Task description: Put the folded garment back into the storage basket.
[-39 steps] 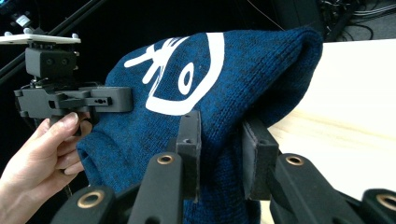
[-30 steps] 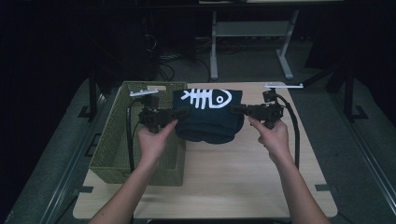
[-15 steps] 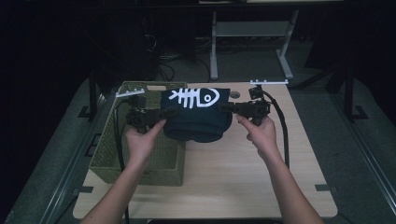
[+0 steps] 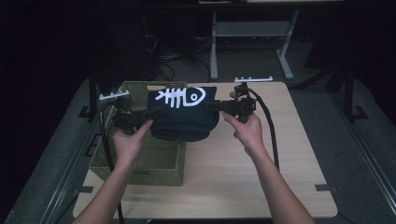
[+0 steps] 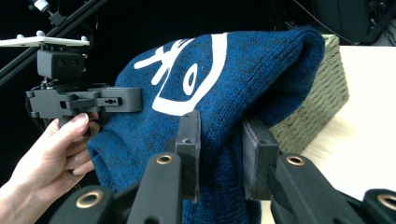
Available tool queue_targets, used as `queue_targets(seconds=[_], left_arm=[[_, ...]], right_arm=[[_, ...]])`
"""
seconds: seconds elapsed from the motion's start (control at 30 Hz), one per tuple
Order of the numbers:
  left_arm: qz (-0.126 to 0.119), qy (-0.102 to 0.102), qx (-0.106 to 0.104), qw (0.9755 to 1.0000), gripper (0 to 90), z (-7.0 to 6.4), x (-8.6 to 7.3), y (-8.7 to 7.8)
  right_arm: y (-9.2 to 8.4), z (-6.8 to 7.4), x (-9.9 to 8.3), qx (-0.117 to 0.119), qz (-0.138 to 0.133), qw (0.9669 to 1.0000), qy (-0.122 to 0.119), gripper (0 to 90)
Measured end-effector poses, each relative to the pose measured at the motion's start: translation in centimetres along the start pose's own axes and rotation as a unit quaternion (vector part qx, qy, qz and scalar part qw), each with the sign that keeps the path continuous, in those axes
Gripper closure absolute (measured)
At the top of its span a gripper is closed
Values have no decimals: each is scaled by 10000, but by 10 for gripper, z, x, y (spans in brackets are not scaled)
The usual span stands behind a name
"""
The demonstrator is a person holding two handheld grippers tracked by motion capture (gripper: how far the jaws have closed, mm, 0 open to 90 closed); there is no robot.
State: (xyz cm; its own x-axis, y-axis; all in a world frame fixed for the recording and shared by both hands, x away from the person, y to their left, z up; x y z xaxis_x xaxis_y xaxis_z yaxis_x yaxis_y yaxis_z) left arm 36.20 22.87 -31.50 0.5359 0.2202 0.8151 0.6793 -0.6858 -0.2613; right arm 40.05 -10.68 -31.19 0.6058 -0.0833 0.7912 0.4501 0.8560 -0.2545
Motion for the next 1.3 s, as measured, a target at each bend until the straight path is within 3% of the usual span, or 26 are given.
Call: queue_targets(seconds=[0.37,0.63,1.1,1.3], left_arm=[[-77,-27,166,9998,666,14,4,-18],[-178,-139,260,9994,657,27,4,-29],[-131,-202,530,9983,656,48,6,-48],[-52,-207,539,9983,646,57,6,-54]], right_arm=[[25,9,0,115,104,9999,25,713],[44,17,2,107,176,9998,-82,713],[79,20,-7,256,291,9992,36,713],[91,21,-9,284,332,9990,89,713]])
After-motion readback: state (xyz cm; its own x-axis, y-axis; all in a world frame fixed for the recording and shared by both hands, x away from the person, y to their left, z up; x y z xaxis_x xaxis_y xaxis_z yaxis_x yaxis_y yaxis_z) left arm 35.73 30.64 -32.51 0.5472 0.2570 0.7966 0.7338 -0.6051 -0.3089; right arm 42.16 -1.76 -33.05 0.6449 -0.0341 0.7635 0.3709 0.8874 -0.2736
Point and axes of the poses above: each handheld gripper's, and its own axes: y roughly forward along the jaws, x roughly out of its top, z roughly to its left, the point moved 1 cm from there along y, roughly forward along the jaws, and after that the axes turned 7 degrees about -z, right-handed, at the moved point
